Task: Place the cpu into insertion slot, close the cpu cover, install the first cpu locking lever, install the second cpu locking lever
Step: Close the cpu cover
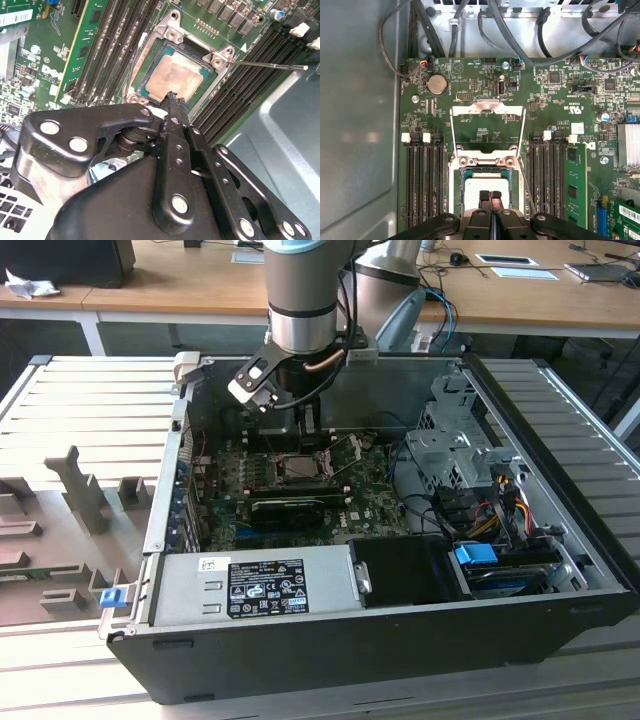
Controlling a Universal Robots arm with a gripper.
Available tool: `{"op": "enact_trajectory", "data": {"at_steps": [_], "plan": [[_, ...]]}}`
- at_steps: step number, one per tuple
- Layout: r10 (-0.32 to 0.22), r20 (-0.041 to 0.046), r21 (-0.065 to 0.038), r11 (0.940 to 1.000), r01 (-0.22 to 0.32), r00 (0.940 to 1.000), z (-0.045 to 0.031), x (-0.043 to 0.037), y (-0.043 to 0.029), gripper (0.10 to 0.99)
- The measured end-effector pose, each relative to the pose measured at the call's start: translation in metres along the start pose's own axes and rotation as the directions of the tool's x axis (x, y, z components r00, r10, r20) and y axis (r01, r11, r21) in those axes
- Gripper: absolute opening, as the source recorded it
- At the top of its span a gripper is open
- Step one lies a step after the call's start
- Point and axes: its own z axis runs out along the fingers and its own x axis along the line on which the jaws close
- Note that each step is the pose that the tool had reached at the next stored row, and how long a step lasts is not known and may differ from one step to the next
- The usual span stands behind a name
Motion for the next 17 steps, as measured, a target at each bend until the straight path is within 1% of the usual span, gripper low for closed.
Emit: {"op": "enact_trajectory", "data": {"at_steps": [4, 8, 11, 13, 17], "plan": [[0.0, -0.0005, 0.001, 1.0, 0.0, 1.0, -0.0001, -0.0001, 0.0022, 0.106], [0.0, -0.0005, 0.0, 1.0, 0.0, 1.0, -0.0042, 0.0001, 0.0026, 0.106], [0.0, 0.0022, 0.001, 1.0, 0.0, 1.0, -0.0058, 0.0004, 0.0027, 0.106], [0.0, 0.0054, 0.001, 1.0, 0.0, 1.0, -0.0071, 0.0007, 0.0028, 0.106], [-0.001, 0.008, 0.001, 1.0, 0.001, 1.0, -0.0082, 0.0011, 0.0029, 0.106]]}}
